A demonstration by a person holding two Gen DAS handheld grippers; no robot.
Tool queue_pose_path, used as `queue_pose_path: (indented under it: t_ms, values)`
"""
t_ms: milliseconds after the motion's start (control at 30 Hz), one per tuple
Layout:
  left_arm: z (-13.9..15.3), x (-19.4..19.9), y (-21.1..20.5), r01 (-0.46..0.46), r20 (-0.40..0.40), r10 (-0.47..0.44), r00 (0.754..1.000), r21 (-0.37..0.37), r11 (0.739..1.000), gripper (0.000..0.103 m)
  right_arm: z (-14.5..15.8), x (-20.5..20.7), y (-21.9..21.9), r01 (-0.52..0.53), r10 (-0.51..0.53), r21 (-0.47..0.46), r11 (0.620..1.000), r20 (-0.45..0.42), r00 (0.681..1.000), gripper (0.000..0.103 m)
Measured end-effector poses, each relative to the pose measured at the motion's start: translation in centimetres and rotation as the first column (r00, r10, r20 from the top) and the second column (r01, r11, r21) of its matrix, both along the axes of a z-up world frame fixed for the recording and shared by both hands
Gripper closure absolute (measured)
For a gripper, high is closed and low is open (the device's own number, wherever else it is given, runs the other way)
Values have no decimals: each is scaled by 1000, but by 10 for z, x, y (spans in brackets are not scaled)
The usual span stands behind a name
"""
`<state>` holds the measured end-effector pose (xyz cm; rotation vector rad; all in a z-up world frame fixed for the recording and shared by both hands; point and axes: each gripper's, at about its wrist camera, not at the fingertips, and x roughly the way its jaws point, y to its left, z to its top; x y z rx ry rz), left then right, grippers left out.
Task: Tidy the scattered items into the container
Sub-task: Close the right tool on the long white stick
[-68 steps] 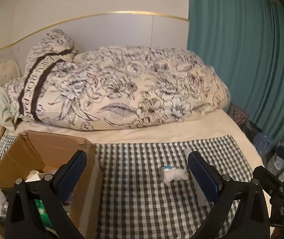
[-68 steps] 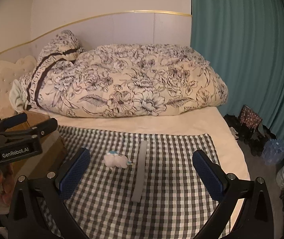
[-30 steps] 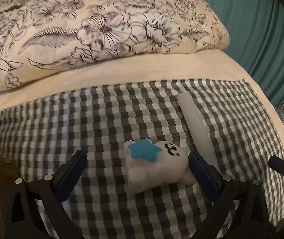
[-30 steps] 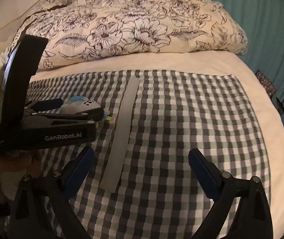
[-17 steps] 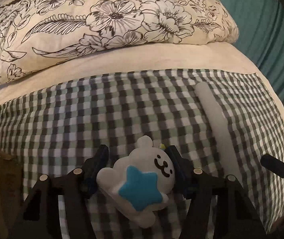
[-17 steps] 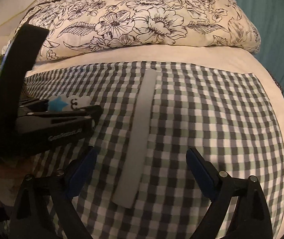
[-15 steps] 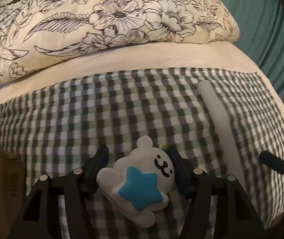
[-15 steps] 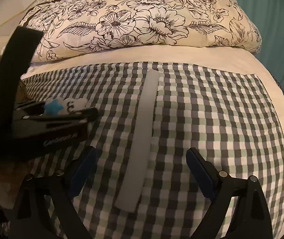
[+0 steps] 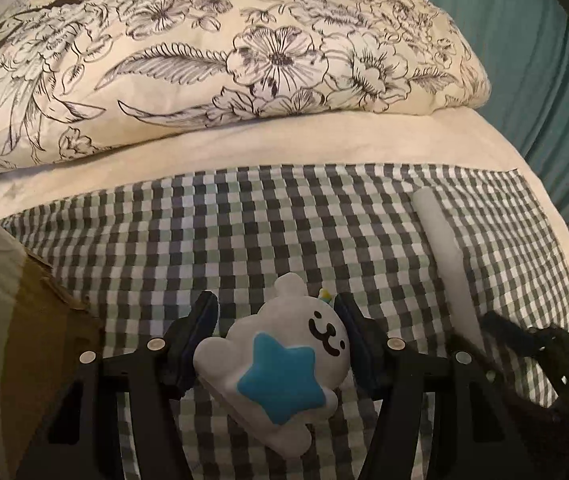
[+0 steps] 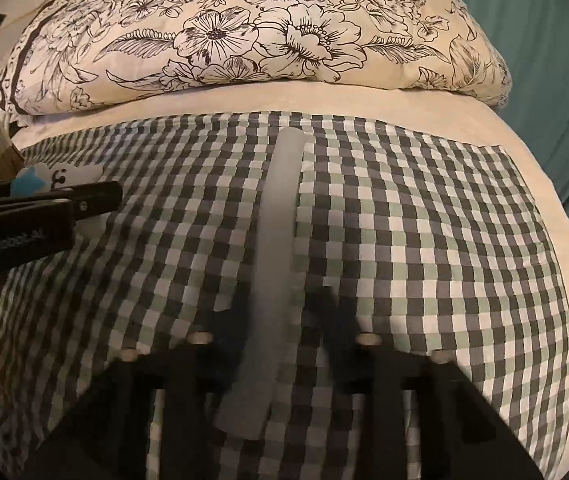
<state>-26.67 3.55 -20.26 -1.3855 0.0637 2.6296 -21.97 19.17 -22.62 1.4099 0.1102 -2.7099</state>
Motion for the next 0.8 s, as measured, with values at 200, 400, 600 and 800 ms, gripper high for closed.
queue_pose_path:
  t_ms: [200,400,600,800]
  values:
    - [18,10,1,3,-44,-3,999,-3,1000,41,13,11,-3,7,-7,0,1000,-24,1000,94]
    - [39,20,-4,3,-84,-2,996,4,1000,41,34,25,-2,18,-19,-15,1000,-63,998,95]
    - [64,39,-10,3,-134,-2,991,3,1000,41,60,40,-8,21,-24,-26,999,-115,993,95]
    - [91,58,-22,0,-178,5,984,23,1000,41,87,57,-20,6,-10,-27,1000,-169,986,95]
